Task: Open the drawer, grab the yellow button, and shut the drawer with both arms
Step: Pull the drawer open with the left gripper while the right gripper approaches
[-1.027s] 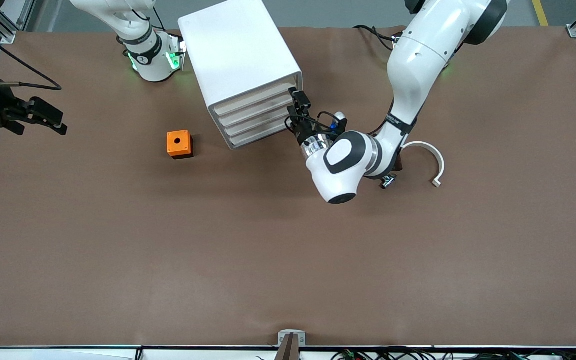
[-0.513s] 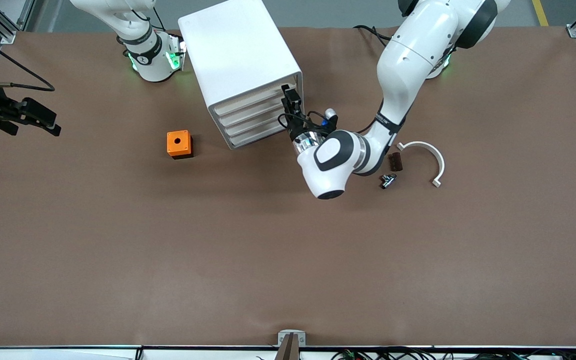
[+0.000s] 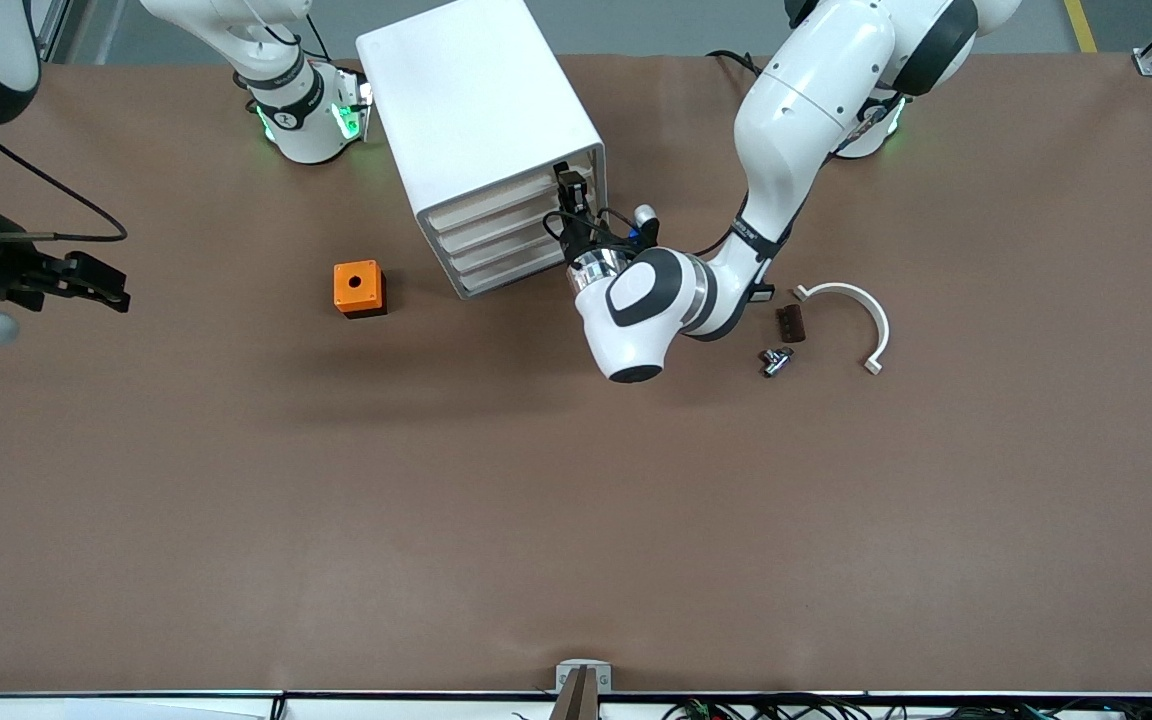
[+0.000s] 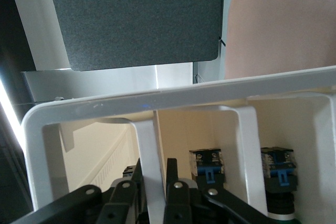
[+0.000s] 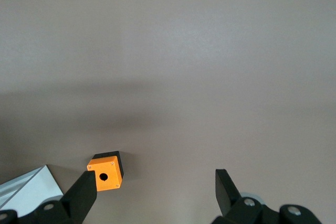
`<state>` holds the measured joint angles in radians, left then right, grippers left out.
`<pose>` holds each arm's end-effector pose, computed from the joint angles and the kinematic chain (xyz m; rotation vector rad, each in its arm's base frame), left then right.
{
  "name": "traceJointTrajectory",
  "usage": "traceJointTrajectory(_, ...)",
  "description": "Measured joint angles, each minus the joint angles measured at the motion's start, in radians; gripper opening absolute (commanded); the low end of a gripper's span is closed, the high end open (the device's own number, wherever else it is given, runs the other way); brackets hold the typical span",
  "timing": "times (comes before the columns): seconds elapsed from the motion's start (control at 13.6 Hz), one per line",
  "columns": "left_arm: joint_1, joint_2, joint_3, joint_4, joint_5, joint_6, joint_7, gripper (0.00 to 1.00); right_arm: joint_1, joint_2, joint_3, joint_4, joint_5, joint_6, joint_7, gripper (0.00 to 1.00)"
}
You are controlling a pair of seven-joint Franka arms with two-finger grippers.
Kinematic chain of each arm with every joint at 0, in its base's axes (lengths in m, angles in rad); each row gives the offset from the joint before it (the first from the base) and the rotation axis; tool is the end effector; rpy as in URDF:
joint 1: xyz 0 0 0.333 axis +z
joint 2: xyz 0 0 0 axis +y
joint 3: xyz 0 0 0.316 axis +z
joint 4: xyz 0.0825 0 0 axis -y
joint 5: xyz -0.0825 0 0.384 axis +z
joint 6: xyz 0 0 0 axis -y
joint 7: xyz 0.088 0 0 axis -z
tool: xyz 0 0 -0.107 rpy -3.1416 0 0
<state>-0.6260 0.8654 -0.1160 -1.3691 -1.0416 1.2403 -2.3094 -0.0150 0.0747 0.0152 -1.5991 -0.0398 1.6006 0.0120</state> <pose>0.4150 -0.5092 0.2344 -1.1955 -1.4742 1.4042 0.5762 -0.0043 0.5715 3.1005 -0.0142 -0.1131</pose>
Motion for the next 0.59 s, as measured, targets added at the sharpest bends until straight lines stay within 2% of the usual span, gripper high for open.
traceJointTrajectory(0.29, 0.005, 0.001, 0.001, 0.000, -0.004, -0.001, -0.010, 0.12, -0.003, 0.074, -0.002, 0.013, -0.005, 0.005, 0.000, 1.00)
traceJointTrajectory(0.59, 0.045, 0.001, 0.001, 0.000, -0.004, -0.001, -0.011, 0.13, -0.004, 0.090, -0.003, 0.020, 0.025, 0.001, 0.076, 1.00)
